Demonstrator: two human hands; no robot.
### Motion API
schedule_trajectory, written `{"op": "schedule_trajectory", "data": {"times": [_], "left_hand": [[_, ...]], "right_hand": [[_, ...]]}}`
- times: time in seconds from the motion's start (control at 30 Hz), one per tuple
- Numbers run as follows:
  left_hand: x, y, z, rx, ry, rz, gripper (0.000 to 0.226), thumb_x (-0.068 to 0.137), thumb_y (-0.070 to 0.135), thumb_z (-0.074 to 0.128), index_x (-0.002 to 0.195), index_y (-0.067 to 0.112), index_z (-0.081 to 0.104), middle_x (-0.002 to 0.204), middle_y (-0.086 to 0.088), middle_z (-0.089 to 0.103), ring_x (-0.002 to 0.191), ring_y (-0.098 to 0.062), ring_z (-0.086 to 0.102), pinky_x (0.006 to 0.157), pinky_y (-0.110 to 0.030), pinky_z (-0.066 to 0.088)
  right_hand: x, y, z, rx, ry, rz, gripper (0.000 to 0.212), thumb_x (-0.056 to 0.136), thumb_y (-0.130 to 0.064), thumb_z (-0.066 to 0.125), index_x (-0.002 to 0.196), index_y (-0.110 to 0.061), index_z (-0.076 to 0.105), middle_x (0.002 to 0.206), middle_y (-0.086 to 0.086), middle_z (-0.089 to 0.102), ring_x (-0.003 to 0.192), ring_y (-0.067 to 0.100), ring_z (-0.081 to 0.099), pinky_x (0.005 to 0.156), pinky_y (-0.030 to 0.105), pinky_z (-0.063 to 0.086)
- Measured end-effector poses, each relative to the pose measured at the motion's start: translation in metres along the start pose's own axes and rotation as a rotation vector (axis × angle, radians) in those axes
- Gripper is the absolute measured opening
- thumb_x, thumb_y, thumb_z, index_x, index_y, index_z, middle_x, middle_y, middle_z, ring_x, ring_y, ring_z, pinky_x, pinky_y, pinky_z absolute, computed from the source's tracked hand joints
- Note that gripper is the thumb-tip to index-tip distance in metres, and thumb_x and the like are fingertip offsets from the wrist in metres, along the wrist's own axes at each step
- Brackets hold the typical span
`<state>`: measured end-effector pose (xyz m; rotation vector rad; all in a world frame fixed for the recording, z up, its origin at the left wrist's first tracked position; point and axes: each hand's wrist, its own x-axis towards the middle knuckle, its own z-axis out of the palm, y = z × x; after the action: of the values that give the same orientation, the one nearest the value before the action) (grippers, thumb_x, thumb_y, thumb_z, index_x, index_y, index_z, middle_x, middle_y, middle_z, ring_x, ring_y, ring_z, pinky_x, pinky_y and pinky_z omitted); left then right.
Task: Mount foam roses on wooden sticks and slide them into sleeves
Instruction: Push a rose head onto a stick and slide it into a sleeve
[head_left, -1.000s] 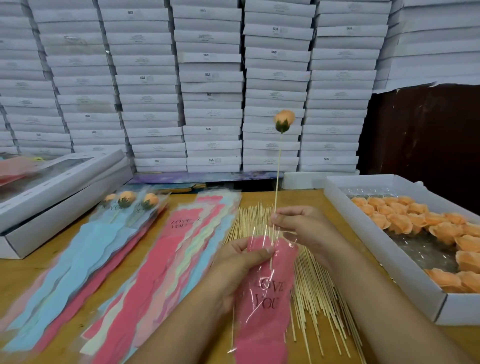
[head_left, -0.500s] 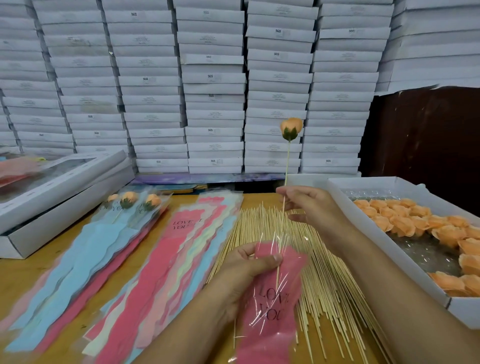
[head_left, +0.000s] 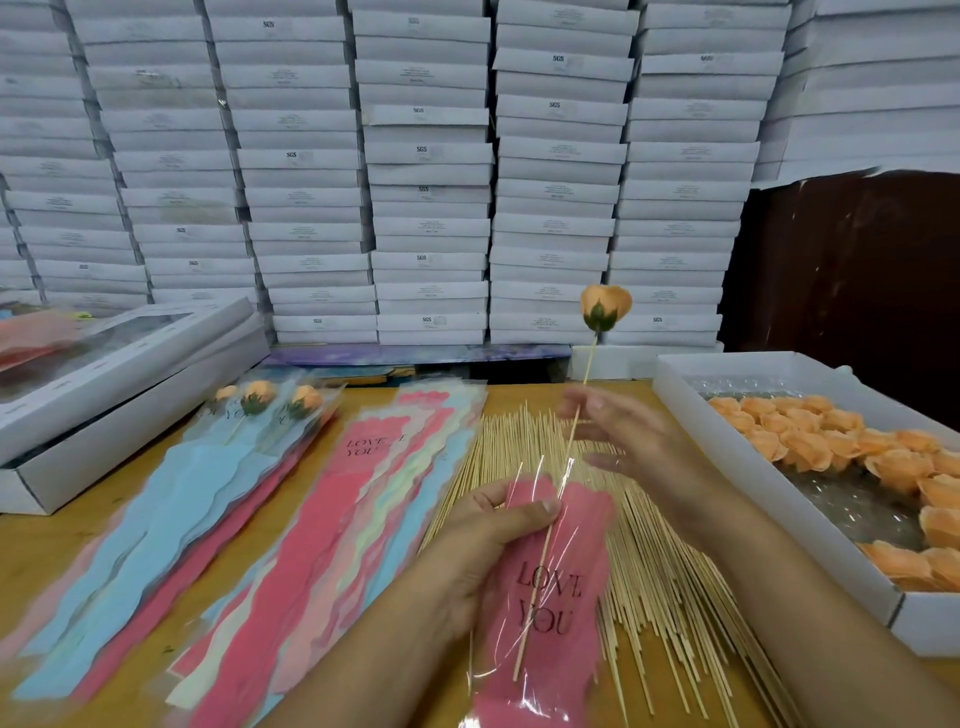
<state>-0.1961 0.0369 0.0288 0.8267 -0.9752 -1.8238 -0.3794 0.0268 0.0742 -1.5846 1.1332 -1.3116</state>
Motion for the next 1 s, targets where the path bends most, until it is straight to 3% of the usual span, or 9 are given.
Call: {"op": "schedule_trajectory", "data": {"times": [0.07,0.13,0.33,0.53,0.6,0.8,1.0], "left_hand": [[-0.002,-0.001,0.002,0.006,-0.011,-0.008,0.042,0.075,-0.001,0.08,0.116,-0.001,0.07,0.112,-0.031,0.069,0.078,-0.032,0.07,0.085,-0.047,0.057],[-0.003,-0.001,0.002,0.001,-0.01,-0.012,0.043,0.072,0.0,0.081,0.114,-0.001,0.071,0.11,-0.031,0.07,0.076,-0.031,0.071,0.081,-0.045,0.059],[-0.002,0.004,0.001,0.023,0.005,0.013,0.048,0.074,0.003,0.08,0.121,0.001,0.068,0.105,-0.026,0.073,0.073,-0.028,0.072,0.065,-0.037,0.062],[-0.004,0.002,0.0,-0.003,-0.009,0.009,0.043,0.074,0.002,0.082,0.116,0.005,0.072,0.109,-0.026,0.072,0.073,-0.026,0.073,0.063,-0.035,0.061],[-0.004,0.001,0.001,-0.002,-0.005,-0.004,0.05,0.071,0.002,0.083,0.119,0.005,0.07,0.108,-0.026,0.073,0.073,-0.027,0.073,0.064,-0.037,0.063],[-0.006,0.004,0.002,0.025,-0.038,-0.025,0.052,0.067,0.003,0.088,0.117,0.004,0.071,0.104,-0.025,0.074,0.073,-0.028,0.074,0.064,-0.037,0.062],[-0.005,0.006,0.001,0.02,-0.034,-0.015,0.047,0.074,0.005,0.085,0.118,0.002,0.07,0.105,-0.025,0.073,0.076,-0.029,0.073,0.068,-0.039,0.061]], "right_hand": [[0.006,-0.005,-0.004,0.036,0.05,-0.002,0.049,0.084,-0.057,0.052,0.124,-0.032,0.064,0.12,-0.013,0.069,0.115,0.011,0.064,0.093,0.035,0.051],[0.008,-0.006,-0.004,0.045,0.066,-0.01,0.041,0.088,-0.052,0.049,0.119,-0.03,0.066,0.118,-0.012,0.071,0.116,0.012,0.064,0.094,0.037,0.05],[-0.01,0.009,0.004,-0.054,-0.087,0.023,0.043,0.091,-0.058,0.045,0.114,-0.033,0.071,0.115,-0.015,0.072,0.111,0.0,0.063,0.093,0.031,0.047],[-0.017,0.008,0.005,-0.057,-0.086,0.007,0.043,0.089,-0.053,0.044,0.115,-0.032,0.071,0.118,-0.017,0.07,0.112,-0.001,0.062,0.093,0.031,0.048],[-0.013,0.0,0.004,-0.028,-0.035,0.002,0.038,0.093,-0.055,0.049,0.117,-0.033,0.069,0.119,-0.017,0.07,0.113,0.004,0.063,0.091,0.033,0.048],[-0.006,-0.008,0.002,-0.007,0.012,0.024,0.041,0.094,-0.047,0.041,0.127,-0.032,0.062,0.121,-0.016,0.07,0.116,0.006,0.062,0.106,0.046,0.045],[-0.019,0.004,0.006,-0.09,-0.133,0.018,0.04,0.095,-0.053,0.045,0.12,-0.032,0.069,0.121,-0.019,0.069,0.119,-0.005,0.057,0.102,0.034,0.044]]}}
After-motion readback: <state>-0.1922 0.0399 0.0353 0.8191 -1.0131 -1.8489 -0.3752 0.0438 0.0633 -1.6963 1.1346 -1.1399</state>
